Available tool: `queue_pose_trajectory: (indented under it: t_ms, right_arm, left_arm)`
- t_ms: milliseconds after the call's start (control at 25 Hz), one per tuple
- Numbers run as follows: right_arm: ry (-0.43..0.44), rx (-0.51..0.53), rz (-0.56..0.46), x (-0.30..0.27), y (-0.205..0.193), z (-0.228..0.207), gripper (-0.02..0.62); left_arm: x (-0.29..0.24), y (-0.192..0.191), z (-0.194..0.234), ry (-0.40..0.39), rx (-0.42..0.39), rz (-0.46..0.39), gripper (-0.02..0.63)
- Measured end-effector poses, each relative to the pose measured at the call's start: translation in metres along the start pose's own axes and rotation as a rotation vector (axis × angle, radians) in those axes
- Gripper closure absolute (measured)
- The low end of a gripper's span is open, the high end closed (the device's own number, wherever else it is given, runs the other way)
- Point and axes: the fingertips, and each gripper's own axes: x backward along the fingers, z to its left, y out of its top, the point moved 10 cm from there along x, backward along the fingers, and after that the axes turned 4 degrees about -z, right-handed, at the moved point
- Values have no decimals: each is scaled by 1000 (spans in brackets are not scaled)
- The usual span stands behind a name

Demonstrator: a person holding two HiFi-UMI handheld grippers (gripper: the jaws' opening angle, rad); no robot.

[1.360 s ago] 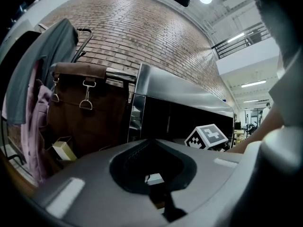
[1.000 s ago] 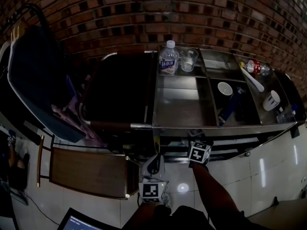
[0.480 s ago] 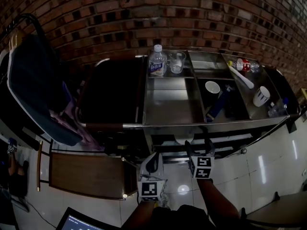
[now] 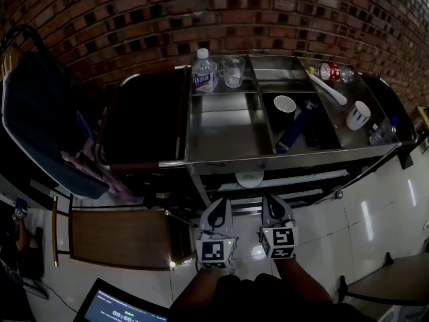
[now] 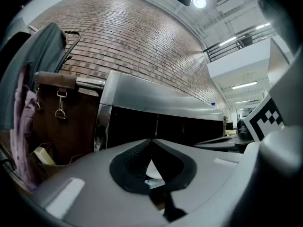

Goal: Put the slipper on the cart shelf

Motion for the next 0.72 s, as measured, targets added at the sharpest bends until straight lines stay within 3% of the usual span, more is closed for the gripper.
queue_pose_trajectory:
  t_ms: [200,720]
  right_arm:
    - [-7,43,-8,1,5,7,594]
    - [4,72,-65,10,11,15,594]
  left_arm:
    - [2,0,-3,20,86,-2,591]
    - [5,2,-7,6,65,1,591]
